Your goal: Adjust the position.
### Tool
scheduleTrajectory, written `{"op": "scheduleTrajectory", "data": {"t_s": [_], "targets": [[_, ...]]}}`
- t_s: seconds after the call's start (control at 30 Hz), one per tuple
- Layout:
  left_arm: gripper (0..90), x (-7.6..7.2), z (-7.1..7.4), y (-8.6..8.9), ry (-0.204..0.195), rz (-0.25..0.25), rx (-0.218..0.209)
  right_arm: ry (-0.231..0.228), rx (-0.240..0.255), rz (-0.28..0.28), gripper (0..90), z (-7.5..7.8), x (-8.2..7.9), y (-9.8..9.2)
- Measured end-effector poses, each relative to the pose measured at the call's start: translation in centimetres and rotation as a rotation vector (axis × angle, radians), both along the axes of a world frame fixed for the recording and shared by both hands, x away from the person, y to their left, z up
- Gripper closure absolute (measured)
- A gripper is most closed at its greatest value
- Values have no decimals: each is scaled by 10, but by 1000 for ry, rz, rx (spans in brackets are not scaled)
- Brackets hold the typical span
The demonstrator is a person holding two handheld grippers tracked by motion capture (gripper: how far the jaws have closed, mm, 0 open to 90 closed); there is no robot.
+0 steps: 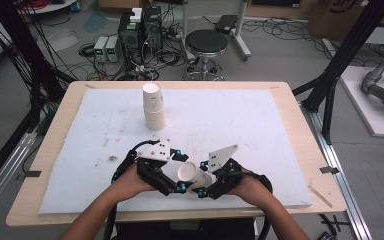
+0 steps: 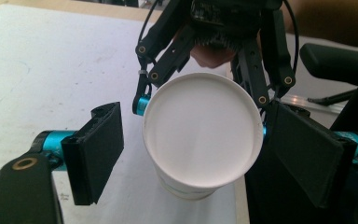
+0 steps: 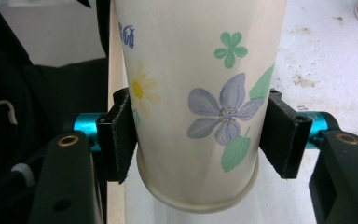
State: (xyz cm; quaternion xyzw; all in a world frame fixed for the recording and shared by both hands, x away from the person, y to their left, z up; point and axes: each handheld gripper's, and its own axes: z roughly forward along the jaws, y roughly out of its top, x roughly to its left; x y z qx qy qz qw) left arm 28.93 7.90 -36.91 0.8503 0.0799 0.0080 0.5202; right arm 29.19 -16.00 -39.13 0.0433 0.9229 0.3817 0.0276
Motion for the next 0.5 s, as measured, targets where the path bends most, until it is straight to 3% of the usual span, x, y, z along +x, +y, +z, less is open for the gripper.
{"op": "scheduleTrajectory", "data": {"t_s": [0.5], "targets": [[239,6,0,-6,21,-14,88,-43,-217,36,358,14,2,20]]}}
